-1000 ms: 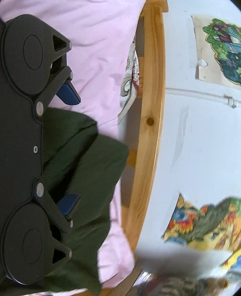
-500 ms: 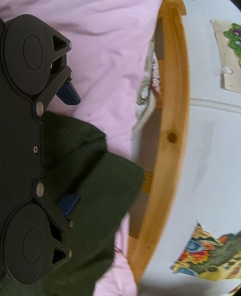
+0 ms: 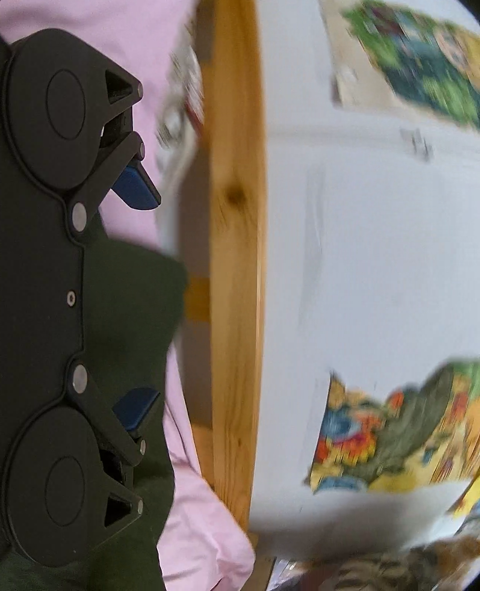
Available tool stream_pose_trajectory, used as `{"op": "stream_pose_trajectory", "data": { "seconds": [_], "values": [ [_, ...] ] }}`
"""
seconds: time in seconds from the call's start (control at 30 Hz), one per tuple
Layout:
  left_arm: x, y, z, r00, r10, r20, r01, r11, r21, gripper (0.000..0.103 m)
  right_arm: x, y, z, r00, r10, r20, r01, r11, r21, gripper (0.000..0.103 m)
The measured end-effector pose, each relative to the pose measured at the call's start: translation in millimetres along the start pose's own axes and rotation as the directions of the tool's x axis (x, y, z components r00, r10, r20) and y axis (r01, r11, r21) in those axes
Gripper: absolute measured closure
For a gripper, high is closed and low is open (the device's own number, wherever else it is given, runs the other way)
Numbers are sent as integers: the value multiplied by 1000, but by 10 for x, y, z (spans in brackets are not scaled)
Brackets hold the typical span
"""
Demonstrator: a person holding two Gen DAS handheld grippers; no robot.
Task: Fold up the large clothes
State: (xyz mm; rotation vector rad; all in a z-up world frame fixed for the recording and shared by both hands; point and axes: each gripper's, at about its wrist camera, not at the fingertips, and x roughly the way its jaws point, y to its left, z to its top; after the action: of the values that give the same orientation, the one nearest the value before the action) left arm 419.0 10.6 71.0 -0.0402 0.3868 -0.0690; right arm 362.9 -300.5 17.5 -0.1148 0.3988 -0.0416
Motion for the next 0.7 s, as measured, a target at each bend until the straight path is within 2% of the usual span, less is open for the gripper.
{"op": "stream_pose_trajectory", "data": {
  "seconds": [0.07, 0.1, 0.17, 0.23, 0.3, 0.37, 0.43, 0.57, 0.7],
  "values": [
    [192, -203, 8, 999, -6, -33, 7, 999, 44, 1, 253, 256, -74, 996, 50, -76, -57, 994, -90, 1],
    [324, -293, -17, 998, 9, -69, -4, 998, 68, 1, 367, 373, -151, 994, 28, -108, -46, 985, -166, 1],
    [528, -373, -118, 990, 63, -125, -51, 994, 95, 1, 447, 423, -309, 993, -58, -104, 29, 964, -265, 1],
    [689, -320, -280, 980, 95, -173, -82, 994, 79, 0, 398, 220, -418, 987, -140, -83, 117, 965, -234, 1],
    [782, -158, -450, 977, 73, -198, -69, 997, 27, 0, 296, -27, -470, 979, -194, -61, 182, 971, -156, 1],
    [802, -33, -559, 984, 37, -174, -39, 999, -10, 0, 207, -193, -560, 984, -172, -40, 167, 979, -117, 2],
    [817, 0, -618, 987, 23, -157, -25, 1000, -15, 0, 268, -202, -699, 986, -164, -11, 161, 978, -129, 1],
    [839, -119, -686, 988, 62, -144, -56, 997, 44, 0, 290, -82, -783, 979, -201, 19, 201, 964, -174, 1],
    [705, -183, -562, 982, 114, -148, -101, 990, 94, 1, 86, -102, -543, 985, -158, -69, 151, 984, -91, 1]
  ]
}}
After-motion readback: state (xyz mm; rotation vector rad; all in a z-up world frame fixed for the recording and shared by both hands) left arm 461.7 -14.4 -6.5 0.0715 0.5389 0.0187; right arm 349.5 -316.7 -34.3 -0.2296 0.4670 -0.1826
